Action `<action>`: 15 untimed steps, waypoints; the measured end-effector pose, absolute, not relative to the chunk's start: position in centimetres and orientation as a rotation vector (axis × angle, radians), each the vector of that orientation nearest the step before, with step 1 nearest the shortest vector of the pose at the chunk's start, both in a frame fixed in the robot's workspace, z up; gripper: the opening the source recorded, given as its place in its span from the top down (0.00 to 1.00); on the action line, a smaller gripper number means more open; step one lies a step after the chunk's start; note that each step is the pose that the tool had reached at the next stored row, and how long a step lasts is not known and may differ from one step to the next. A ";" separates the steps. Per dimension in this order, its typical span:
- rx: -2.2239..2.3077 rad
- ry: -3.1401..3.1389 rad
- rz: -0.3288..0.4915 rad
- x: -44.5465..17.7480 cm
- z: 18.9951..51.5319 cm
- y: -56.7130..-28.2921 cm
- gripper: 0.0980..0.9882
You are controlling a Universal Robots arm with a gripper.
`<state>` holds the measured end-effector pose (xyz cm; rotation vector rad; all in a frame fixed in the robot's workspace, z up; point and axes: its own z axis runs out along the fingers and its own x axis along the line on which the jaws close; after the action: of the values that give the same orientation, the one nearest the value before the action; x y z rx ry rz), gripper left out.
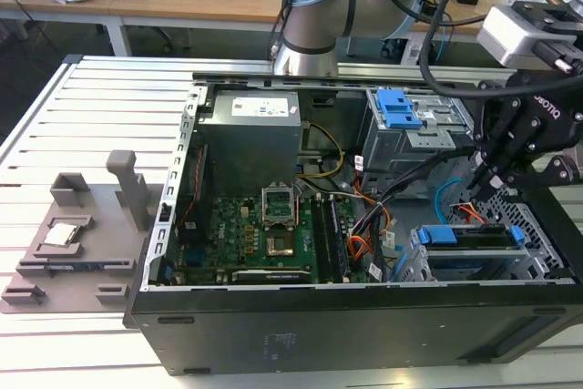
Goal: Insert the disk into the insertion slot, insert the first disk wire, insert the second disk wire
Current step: 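Insert the second disk wire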
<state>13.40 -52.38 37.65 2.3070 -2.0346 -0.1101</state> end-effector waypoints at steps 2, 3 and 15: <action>2.307 -2.035 -0.110 13.4 37.6 -53.2 0.93; 2.307 -2.035 -0.110 13.4 37.6 -53.5 0.93; 2.118 -2.240 -0.119 13.4 37.5 -53.5 0.93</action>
<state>13.40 -53.52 37.49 2.1180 -2.2397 -0.1188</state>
